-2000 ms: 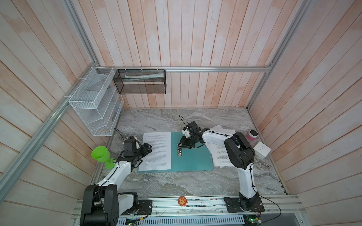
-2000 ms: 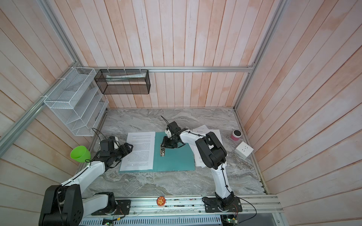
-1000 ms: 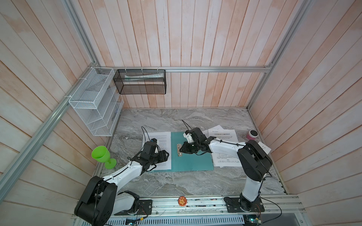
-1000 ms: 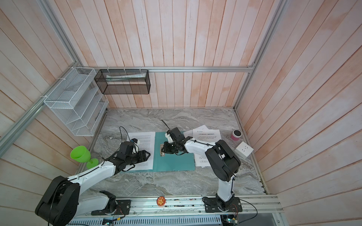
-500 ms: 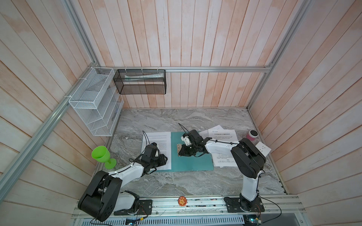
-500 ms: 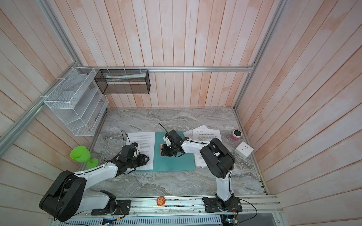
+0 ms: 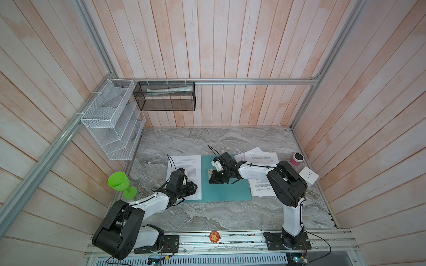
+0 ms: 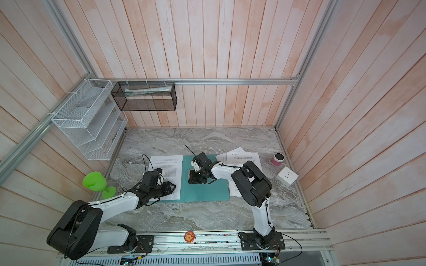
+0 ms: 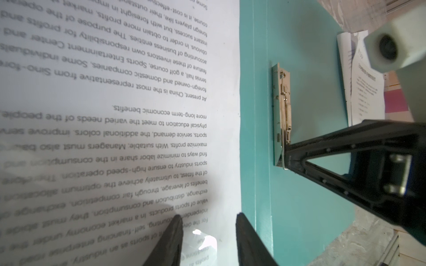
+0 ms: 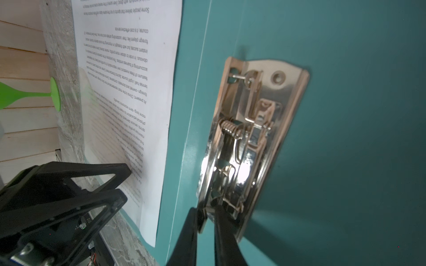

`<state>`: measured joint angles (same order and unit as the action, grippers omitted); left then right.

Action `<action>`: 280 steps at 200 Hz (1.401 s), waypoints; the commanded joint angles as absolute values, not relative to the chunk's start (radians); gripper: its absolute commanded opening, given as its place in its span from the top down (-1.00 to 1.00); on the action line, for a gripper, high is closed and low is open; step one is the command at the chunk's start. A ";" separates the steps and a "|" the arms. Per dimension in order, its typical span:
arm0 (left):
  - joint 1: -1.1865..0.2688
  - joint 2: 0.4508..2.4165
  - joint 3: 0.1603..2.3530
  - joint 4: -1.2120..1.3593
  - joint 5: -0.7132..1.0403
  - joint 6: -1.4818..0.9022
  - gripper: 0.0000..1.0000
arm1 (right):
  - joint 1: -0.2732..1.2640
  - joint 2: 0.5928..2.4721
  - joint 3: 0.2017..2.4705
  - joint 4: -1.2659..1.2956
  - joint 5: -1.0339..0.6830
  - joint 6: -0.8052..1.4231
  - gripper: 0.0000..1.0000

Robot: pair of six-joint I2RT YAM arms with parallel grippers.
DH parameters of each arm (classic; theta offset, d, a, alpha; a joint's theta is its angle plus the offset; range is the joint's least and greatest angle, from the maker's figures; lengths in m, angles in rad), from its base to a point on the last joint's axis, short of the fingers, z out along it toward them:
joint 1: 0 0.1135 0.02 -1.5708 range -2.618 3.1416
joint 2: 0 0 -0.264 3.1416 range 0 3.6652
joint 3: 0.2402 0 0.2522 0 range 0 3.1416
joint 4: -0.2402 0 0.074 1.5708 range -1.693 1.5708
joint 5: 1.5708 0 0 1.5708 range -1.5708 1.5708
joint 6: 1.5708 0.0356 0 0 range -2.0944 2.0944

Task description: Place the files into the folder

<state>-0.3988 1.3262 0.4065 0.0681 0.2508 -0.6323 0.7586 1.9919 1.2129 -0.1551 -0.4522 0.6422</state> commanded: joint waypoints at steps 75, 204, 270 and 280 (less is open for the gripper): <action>-0.402 1.353 0.377 0.045 0.251 -0.651 0.21 | 0.771 2.049 1.244 -0.224 -0.465 0.615 0.85; -0.425 1.475 0.452 -0.049 0.184 -0.661 0.31 | 0.767 2.164 1.174 -0.396 -0.191 0.572 1.00; -0.426 1.473 0.454 -0.080 0.156 -0.675 0.31 | 0.693 1.983 1.202 -0.163 -0.462 0.647 1.00; -0.425 1.480 0.459 -0.082 0.159 -0.673 0.31 | 0.678 1.969 1.204 -0.078 -0.554 0.694 1.00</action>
